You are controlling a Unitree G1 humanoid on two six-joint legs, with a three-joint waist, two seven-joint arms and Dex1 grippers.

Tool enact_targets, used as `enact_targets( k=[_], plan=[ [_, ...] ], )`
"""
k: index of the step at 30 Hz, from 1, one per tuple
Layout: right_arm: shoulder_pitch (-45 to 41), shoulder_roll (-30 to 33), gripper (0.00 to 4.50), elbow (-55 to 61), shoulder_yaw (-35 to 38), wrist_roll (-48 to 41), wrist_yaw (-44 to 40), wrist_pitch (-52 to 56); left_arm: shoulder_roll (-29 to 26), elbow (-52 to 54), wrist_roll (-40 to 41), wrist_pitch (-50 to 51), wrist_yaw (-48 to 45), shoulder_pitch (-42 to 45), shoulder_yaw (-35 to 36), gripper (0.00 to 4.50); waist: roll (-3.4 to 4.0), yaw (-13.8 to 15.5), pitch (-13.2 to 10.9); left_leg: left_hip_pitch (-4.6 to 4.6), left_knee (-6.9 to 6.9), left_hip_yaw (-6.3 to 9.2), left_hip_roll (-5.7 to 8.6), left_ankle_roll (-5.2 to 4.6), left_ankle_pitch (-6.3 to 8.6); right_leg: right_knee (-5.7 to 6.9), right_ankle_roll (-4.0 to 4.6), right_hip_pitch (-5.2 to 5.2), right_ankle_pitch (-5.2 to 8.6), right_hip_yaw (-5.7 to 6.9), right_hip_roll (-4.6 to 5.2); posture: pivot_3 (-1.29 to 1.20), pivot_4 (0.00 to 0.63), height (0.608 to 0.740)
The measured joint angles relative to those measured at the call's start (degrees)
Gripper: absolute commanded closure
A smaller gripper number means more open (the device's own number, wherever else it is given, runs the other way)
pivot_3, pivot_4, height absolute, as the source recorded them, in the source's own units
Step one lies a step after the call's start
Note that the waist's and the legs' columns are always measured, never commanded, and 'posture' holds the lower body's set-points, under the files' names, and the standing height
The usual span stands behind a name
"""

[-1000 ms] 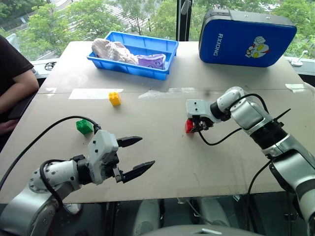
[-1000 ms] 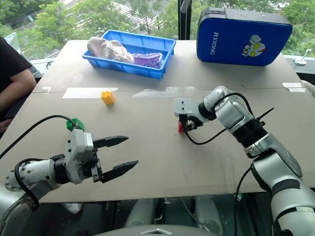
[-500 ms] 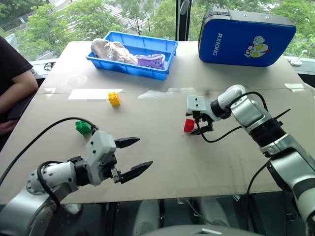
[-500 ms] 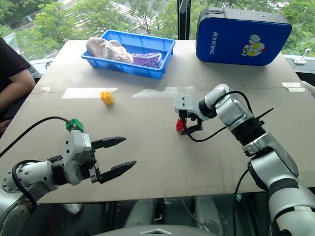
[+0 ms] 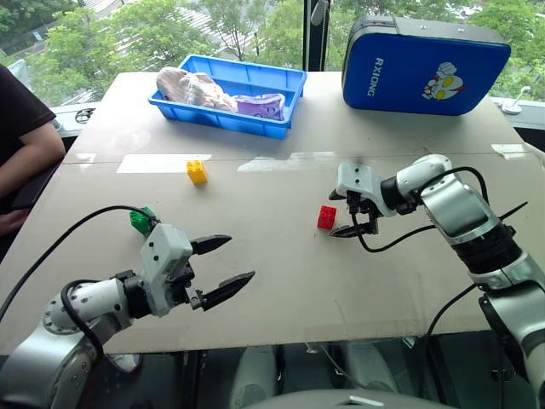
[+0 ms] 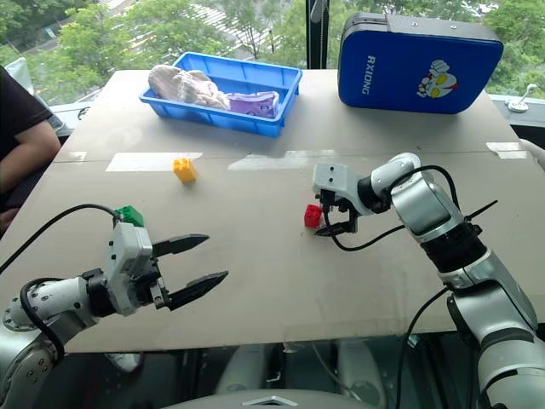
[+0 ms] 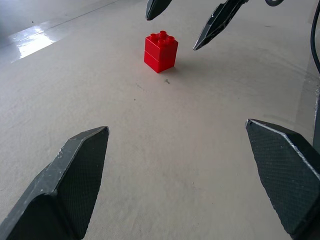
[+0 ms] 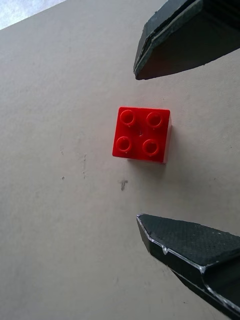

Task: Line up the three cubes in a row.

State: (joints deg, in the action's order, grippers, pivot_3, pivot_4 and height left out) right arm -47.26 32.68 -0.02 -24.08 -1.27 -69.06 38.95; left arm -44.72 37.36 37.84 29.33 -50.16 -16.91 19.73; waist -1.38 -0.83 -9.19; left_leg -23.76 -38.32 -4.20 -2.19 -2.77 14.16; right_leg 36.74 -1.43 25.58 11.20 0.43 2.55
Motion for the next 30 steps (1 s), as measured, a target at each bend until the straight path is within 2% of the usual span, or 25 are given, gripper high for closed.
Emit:
enact_targets(
  k=[4,9,11,16,23,29,30],
  plan=[
    [2.86,-2.55,0.08,1.97,3.85,-3.16,3.11,-0.14,2.54,-1.69,1.49,1.13,3.20,0.33,2.53,0.00,-0.01,0.04,0.00,-0.02,0.00,0.00,0.01,0.00,0.00,-0.02,-0.01,0.00,0.00,-0.01,0.02,0.00,0.150,0.740],
    [11.90,-11.84,0.08,14.32,16.70,-18.78,5.17,-8.80,9.51,-7.18,-0.61,5.46,20.86,5.94,8.07,0.00,-0.06,0.38,0.03,-0.02,0.01,0.21,-0.02,-0.01,0.00,0.00,-0.27,-0.11,-0.15,0.09,-0.07,0.00,0.150,0.740],
    [14.22,-11.51,0.08,18.00,18.63,-22.75,5.45,-7.93,11.41,-7.81,-1.88,8.51,28.48,8.06,10.47,0.00,-0.16,0.45,0.08,0.00,-0.03,0.17,0.00,-0.01,0.00,0.00,-0.28,-0.13,-0.16,0.09,0.02,0.00,0.150,0.740],
    [19.07,-8.48,0.08,20.81,18.65,-23.59,7.58,-8.44,12.33,-9.17,-6.78,16.82,42.40,12.87,11.89,0.00,-0.27,0.29,0.14,0.05,-0.06,0.12,0.07,0.00,-0.01,0.05,-0.05,-0.16,-0.03,0.07,0.09,0.00,0.150,0.740],
    [21.54,-4.01,0.08,24.01,18.56,-23.44,9.46,-9.83,11.83,-14.05,-10.69,21.08,47.48,20.66,10.43,0.00,-0.28,0.36,0.14,0.03,-0.02,0.12,0.07,0.01,-0.01,0.03,-0.05,-0.13,-0.04,0.09,0.08,0.00,0.150,0.740],
    [22.23,-0.35,0.08,26.24,18.56,-24.45,8.55,-12.11,12.25,-21.46,-12.38,21.86,46.26,23.17,6.80,0.00,-0.30,0.19,0.14,0.03,-0.02,0.11,0.06,0.00,0.00,0.03,-0.05,-0.13,-0.04,0.07,0.07,0.00,0.150,0.740],
    [22.25,-0.08,0.02,26.33,18.57,-24.55,8.43,-12.50,12.29,-22.20,-12.58,21.74,45.83,23.19,6.27,0.26,-0.32,0.18,0.14,0.03,-0.02,0.12,0.06,0.00,0.00,0.02,-0.05,-0.13,-0.04,0.08,0.07,0.00,0.150,0.740]
  ],
)
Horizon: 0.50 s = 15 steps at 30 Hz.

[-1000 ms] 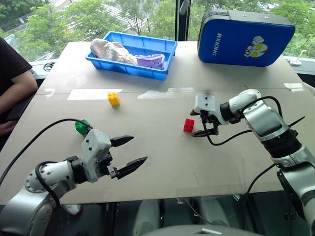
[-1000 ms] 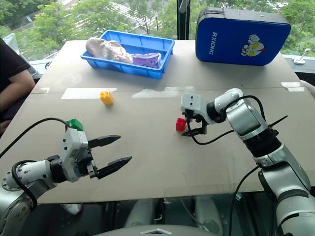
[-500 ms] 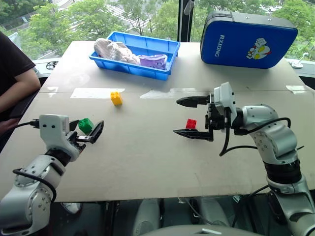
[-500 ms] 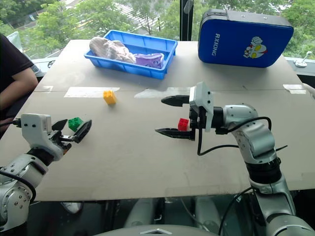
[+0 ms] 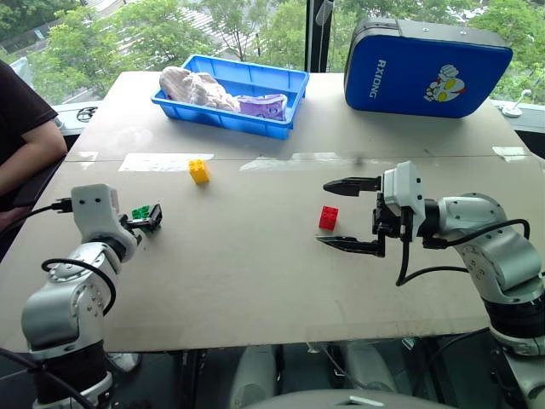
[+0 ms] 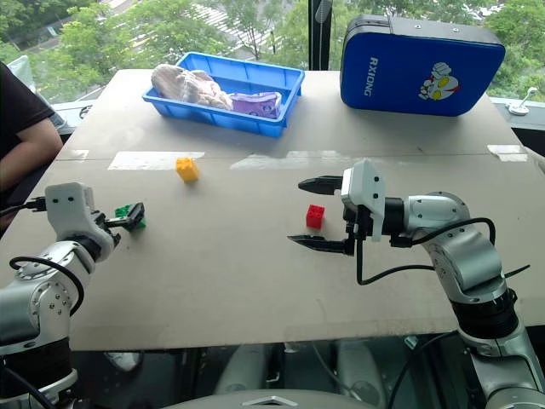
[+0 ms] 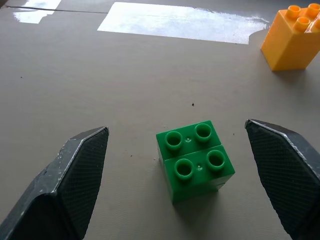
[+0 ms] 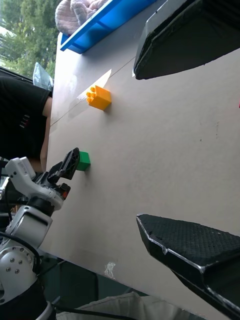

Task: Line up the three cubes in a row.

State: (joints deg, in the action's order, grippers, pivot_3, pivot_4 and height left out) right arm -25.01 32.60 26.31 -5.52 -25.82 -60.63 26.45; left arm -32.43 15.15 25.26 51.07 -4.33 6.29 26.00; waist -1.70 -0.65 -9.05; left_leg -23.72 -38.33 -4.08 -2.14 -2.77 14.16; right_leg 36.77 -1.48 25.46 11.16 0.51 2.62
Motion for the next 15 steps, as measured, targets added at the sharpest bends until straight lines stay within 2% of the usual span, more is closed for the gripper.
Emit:
enact_targets(
  k=[2,7,12,15],
  plan=[
    [0.28,1.01,0.00,0.08,0.02,-0.15,0.00,-0.59,0.15,-2.18,-0.95,-1.12,-1.08,0.28,-1.08,0.84,-0.01,0.07,0.00,0.00,0.00,0.00,0.00,0.00,0.00,0.00,0.02,0.00,0.01,0.00,0.01,0.00,0.150,0.740],
    [1.10,2.17,0.00,0.14,0.02,-0.50,0.59,-0.83,0.84,-3.86,-2.51,-2.78,-1.76,0.38,-1.79,3.23,-0.03,0.15,0.01,-0.01,0.00,-0.01,0.00,0.00,0.00,0.00,0.03,0.00,0.01,-0.01,0.06,0.00,0.150,0.740],
    [1.38,3.01,0.00,0.21,0.03,-0.66,1.47,-0.90,0.80,-4.63,-3.38,-6.19,-4.72,0.03,-1.86,3.25,-0.03,0.15,0.00,-0.01,0.00,0.00,-0.01,0.00,0.00,0.00,0.04,0.00,0.01,0.00,0.09,0.00,0.150,0.740],
    [2.27,3.20,0.00,0.81,0.05,-0.80,2.46,-0.89,-0.10,-4.38,-2.48,-10.12,-11.47,-1.02,-2.29,3.25,-0.03,0.17,0.00,-0.02,0.00,-0.01,-0.01,0.00,0.00,-0.01,0.05,0.01,0.02,0.00,0.18,0.00,0.150,0.740]
  ],
)
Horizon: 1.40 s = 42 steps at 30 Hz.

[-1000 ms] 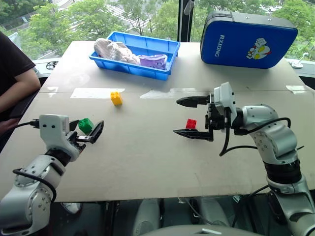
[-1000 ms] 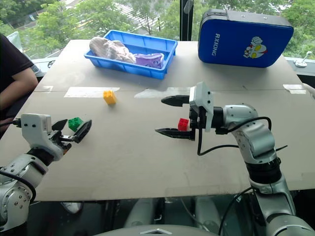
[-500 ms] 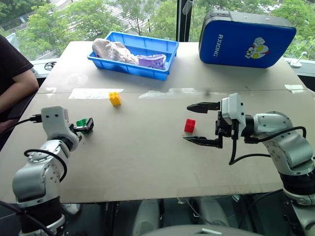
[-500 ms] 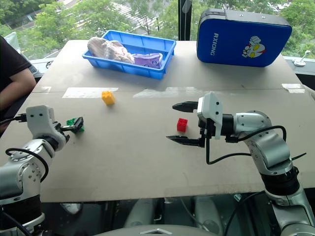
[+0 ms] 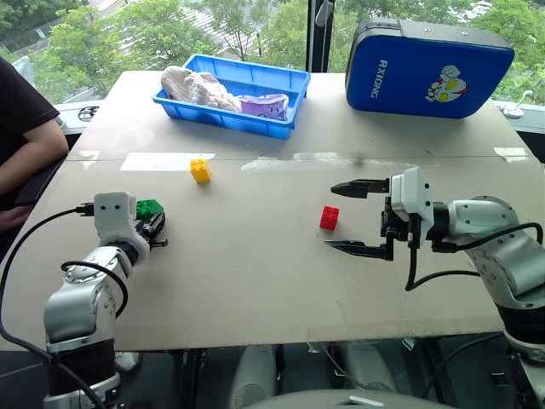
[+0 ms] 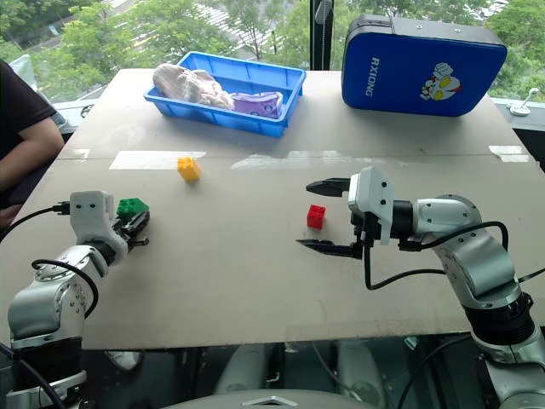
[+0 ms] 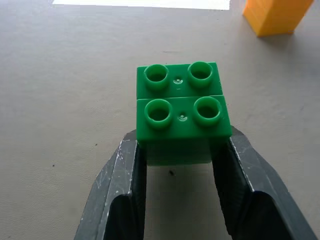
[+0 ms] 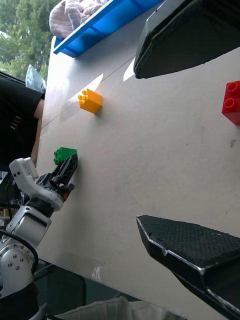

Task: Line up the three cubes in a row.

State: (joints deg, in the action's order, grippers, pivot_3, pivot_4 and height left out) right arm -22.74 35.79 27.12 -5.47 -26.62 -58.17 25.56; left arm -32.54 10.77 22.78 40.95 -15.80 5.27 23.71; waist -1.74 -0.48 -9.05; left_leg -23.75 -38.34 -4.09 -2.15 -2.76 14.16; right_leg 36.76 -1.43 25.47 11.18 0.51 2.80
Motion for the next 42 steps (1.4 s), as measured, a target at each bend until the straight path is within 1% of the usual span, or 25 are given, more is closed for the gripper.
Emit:
enact_targets(
  k=[1,2,3,4,5,6,7,9,12,13,14,16,18,20,22,23,27,31,35,42],
  plan=[
    [0.79,0.21,0.00,0.74,0.12,-0.15,0.27,0.01,-1.70,0.61,1.00,-1.69,-4.86,-0.87,-1.48,3.25,-0.02,0.03,-0.01,-0.02,0.00,0.01,0.00,0.00,0.00,-0.01,0.01,0.00,0.00,0.01,0.11,0.00,0.150,0.740],
    [1.79,0.56,0.00,1.52,0.39,-0.33,0.69,0.06,-3.76,2.35,3.01,-3.08,-11.82,-1.26,-3.62,3.25,-0.02,0.26,-0.01,-0.03,0.00,0.02,0.01,0.00,0.00,-0.01,0.01,0.01,0.01,0.04,0.17,0.00,0.150,0.740],
    [1.86,0.59,0.00,1.59,0.40,-0.34,0.76,0.07,-3.99,2.59,3.35,-3.21,-12.52,-1.26,-3.87,3.25,-0.02,0.32,-0.01,-0.03,0.00,0.01,0.01,0.00,0.00,-0.01,0.02,0.02,0.01,0.05,0.18,0.00,0.150,0.740],
    [2.41,0.76,0.00,2.03,0.65,-0.43,1.15,0.17,-5.42,3.64,4.16,-4.37,-16.84,-1.21,-5.55,3.25,-0.02,0.39,-0.01,-0.03,0.00,0.01,0.01,0.00,0.00,-0.02,0.02,0.01,0.01,0.04,0.20,0.00,0.150,0.740],
    [4.02,1.37,0.00,3.25,1.63,-0.59,1.78,0.42,-9.03,4.43,4.50,-6.40,-23.86,-0.93,-9.42,3.25,-0.03,0.65,-0.01,-0.04,-0.01,0.02,0.02,0.01,0.00,-0.04,0.02,0.01,0.01,0.08,0.21,0.00,0.150,0.740],
    [5.37,2.03,0.00,4.07,2.30,-0.66,2.36,0.48,-11.18,4.99,4.64,-8.01,-29.36,-0.56,-12.29,3.25,0.03,0.70,-0.01,-0.01,0.01,-0.06,0.03,0.01,0.01,-0.05,0.02,0.01,0.02,0.01,0.20,0.00,0.150,0.740],
    [6.34,2.31,0.00,4.46,2.85,-0.69,2.67,0.59,-11.77,4.67,4.47,-8.95,-32.03,0.29,-13.89,3.25,0.06,0.76,-0.01,-0.01,0.01,-0.06,0.03,0.00,0.01,-0.05,0.02,0.01,0.02,0.01,0.21,0.00,0.150,0.740],
    [9.49,3.84,0.00,6.11,4.53,-0.85,3.79,1.41,-12.91,1.39,2.93,-11.97,-38.27,5.03,-19.56,3.25,0.06,1.35,-0.01,-0.04,-0.01,0.01,0.06,0.00,0.00,-0.05,0.02,0.00,0.02,0.10,-0.03,0.00,0.150,0.740],
    [15.80,6.79,0.00,10.43,8.73,-1.53,5.83,3.37,-12.99,-8.14,-1.89,-18.23,-47.24,15.08,-28.17,3.25,0.06,1.58,-0.01,-0.07,-0.02,-0.02,0.07,-0.02,0.00,-0.05,-0.01,0.00,0.03,0.06,-0.11,0.00,0.150,0.740],
    [16.66,7.27,0.00,10.90,9.12,-1.63,6.12,3.72,-13.01,-9.55,-2.71,-19.28,-48.36,16.36,-29.02,3.25,0.05,1.48,-0.01,-0.07,-0.02,-0.02,0.07,-0.02,0.00,-0.06,-0.01,0.00,0.03,0.06,-0.12,0.00,0.150,0.740],
    [19.53,8.33,0.00,12.43,11.15,-1.71,6.69,4.41,-12.37,-13.80,-4.41,-21.90,-51.12,19.93,-31.46,3.25,0.05,1.42,-0.01,-0.08,-0.02,-0.04,0.08,-0.03,0.00,-0.07,-0.03,0.00,0.03,0.04,-0.13,0.00,0.150,0.740],
    [22.67,9.22,0.00,13.65,13.45,-1.85,7.51,5.16,-10.89,-19.69,-6.59,-25.52,-54.11,24.24,-33.84,3.25,0.04,1.29,-0.01,-0.08,-0.03,-0.05,0.09,-0.04,0.01,-0.08,-0.04,0.00,0.03,0.02,-0.17,0.00,0.150,0.740],
    [24.92,9.25,0.00,14.28,15.58,-1.93,8.90,5.56,-8.27,-27.08,-8.93,-29.82,-57.54,28.99,-36.18,3.25,0.03,1.22,-0.02,-0.06,-0.05,-0.10,0.13,-0.04,0.01,-0.07,-0.07,-0.01,0.03,-0.02,-0.24,0.00,0.150,0.740],
    [26.26,9.23,0.00,14.62,16.42,-1.91,9.76,5.51,-6.24,-32.61,-10.45,-33.12,-59.59,32.10,-37.51,3.25,0.00,1.28,-0.03,-0.08,-0.08,-0.10,0.13,-0.04,0.01,-0.07,-0.19,-0.01,0.11,-0.02,-0.34,0.00,0.150,0.740],
    [27.38,9.20,0.00,14.72,17.01,-1.79,10.36,5.44,-4.73,-37.42,-11.92,-36.39,-61.26,34.17,-38.26,3.25,0.00,1.21,-0.03,-0.07,-0.08,-0.09,0.11,-0.04,0.01,-0.07,-0.24,-0.01,0.14,-0.04,-0.38,0.00,0.150,0.740],
    [28.94,8.88,0.00,14.96,17.56,-1.74,11.13,5.40,-3.16,-42.11,-13.28,-39.30,-62.43,36.34,-38.61,3.25,-0.01,1.31,-0.03,-0.10,-0.09,-0.10,0.11,-0.04,0.01,-0.06,-0.24,-0.01,0.13,-0.03,-0.42,0.00,0.150,0.740],
    [31.95,8.77,0.00,16.67,18.70,-1.90,12.15,5.35,-1.04,-49.87,-15.59,-45.11,-64.54,39.94,-39.39,3.25,-0.02,1.32,-0.04,-0.12,-0.09,-0.06,0.09,-0.04,0.01,-0.06,-0.31,-0.01,0.09,-0.06,-0.44,0.00,0.150,0.740],
    [34.47,8.85,0.00,18.09,20.65,-2.89,12.51,5.55,0.40,-56.96,-17.81,-51.30,-67.03,42.93,-39.59,3.25,-0.04,1.26,-0.04,-0.09,-0.10,-0.01,0.07,-0.05,0.01,-0.05,-0.36,-0.01,0.06,-0.09,-0.45,0.00,0.150,0.740],
    [34.93,9.39,0.00,19.07,22.46,-4.12,12.61,6.47,1.12,-61.72,-19.45,-54.65,-68.06,44.65,-39.60,3.25,-0.05,1.30,-0.04,-0.10,-0.12,0.00,0.07,-0.04,0.01,-0.05,-0.35,-0.01,0.07,-0.08,-0.46,0.00,0.150,0.740],
    [34.95,10.08,0.00,20.27,24.01,-6.31,12.64,7.53,1.84,-64.45,-20.97,-57.37,-68.92,46.17,-39.53,3.25,-0.06,1.27,-0.04,-0.10,-0.12,0.01,0.04,-0.05,0.01,-0.05,-0.38,-0.01,0.03,-0.09,-0.46,0.00,0.150,0.740]
  ],
)
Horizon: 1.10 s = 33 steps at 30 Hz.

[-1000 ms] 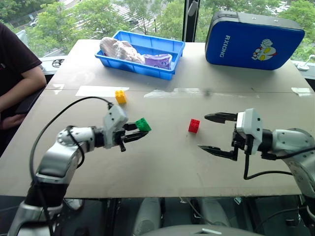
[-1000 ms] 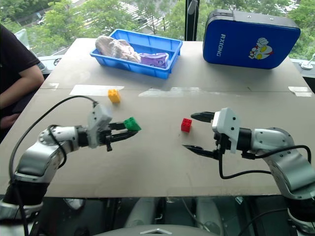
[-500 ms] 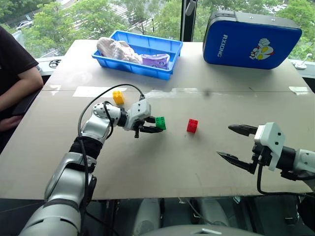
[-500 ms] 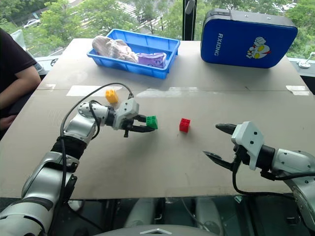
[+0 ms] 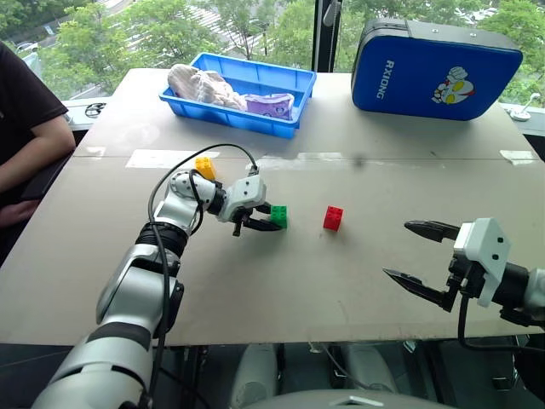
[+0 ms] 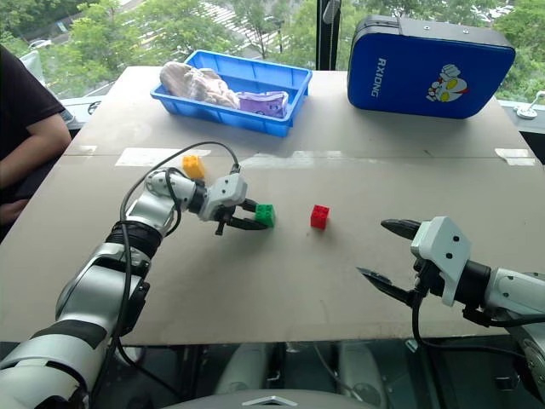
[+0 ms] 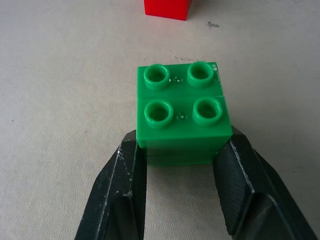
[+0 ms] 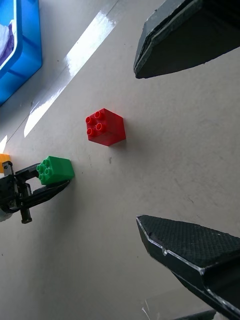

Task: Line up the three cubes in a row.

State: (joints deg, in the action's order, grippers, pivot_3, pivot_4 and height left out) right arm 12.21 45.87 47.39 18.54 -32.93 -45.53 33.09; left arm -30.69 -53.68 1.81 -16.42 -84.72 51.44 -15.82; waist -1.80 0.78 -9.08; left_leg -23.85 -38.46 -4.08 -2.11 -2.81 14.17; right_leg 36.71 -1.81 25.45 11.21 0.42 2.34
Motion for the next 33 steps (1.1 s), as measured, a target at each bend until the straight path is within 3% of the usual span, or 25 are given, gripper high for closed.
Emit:
enact_targets(
  k=[6,8,13,18,25,28,33],
  plan=[
    [-0.58,0.49,0.00,-0.01,-0.02,-0.28,0.20,0.29,0.68,0.18,-0.45,-0.25,0.05,0.00,0.05,3.25,0.00,0.01,0.00,0.00,0.00,0.01,0.00,0.00,0.00,0.01,-0.01,0.00,0.00,0.00,0.00,0.00,0.150,0.740],
    [-0.99,0.50,0.00,0.00,-0.14,-0.33,0.62,0.37,0.96,0.18,-0.58,-0.07,0.39,0.02,0.07,2.15,0.00,0.02,0.00,0.00,0.00,0.01,0.01,0.00,0.00,0.01,-0.01,0.00,0.00,0.00,0.00,0.00,0.150,0.740],
    [-1.44,0.52,0.00,0.76,-0.54,-0.77,1.34,0.80,1.16,0.38,-0.87,1.52,2.64,0.21,0.35,0.05,0.00,0.00,0.00,0.00,-0.01,0.02,0.00,0.00,0.00,0.02,-0.07,0.00,-0.03,0.00,-0.01,0.00,0.150,0.740],
    [-2.64,0.51,0.00,1.25,-1.20,-1.75,2.23,1.34,-2.90,11.89,1.57,11.61,6.07,-2.90,5.40,0.05,-0.04,-0.46,-0.02,0.05,-0.01,0.01,-0.10,0.00,0.00,0.07,-0.05,0.01,-0.05,-0.06,-0.05,0.00,0.150,0.740],
    [-6.25,-1.27,0.00,0.46,-5.86,-2.75,2.91,1.16,-8.27,39.21,12.57,40.15,19.08,-19.02,20.71,0.05,-0.05,-1.39,-0.01,0.10,-0.01,0.03,-0.20,0.01,-0.01,0.11,-0.13,-0.01,-0.02,-0.06,-0.04,0.00,0.150,0.740],
    [-8.50,-1.81,0.00,-1.52,-8.38,-2.46,2.83,0.58,-8.43,47.39,15.84,46.59,23.80,-24.62,24.62,0.05,-0.07,-1.14,0.01,0.12,-0.03,0.04,-0.16,0.01,-0.01,0.11,-0.12,-0.04,-0.01,-0.05,-0.01,0.00,0.150,0.740],
    [-11.50,-1.95,0.00,-3.04,-11.06,-2.25,2.27,0.17,-4.50,49.14,16.30,51.06,36.83,-22.87,28.51,0.05,-0.13,0.09,0.04,0.14,-0.12,0.09,-0.11,0.02,-0.01,0.11,-0.09,-0.13,0.00,0.01,-0.01,0.00,0.150,0.740]
  ],
)
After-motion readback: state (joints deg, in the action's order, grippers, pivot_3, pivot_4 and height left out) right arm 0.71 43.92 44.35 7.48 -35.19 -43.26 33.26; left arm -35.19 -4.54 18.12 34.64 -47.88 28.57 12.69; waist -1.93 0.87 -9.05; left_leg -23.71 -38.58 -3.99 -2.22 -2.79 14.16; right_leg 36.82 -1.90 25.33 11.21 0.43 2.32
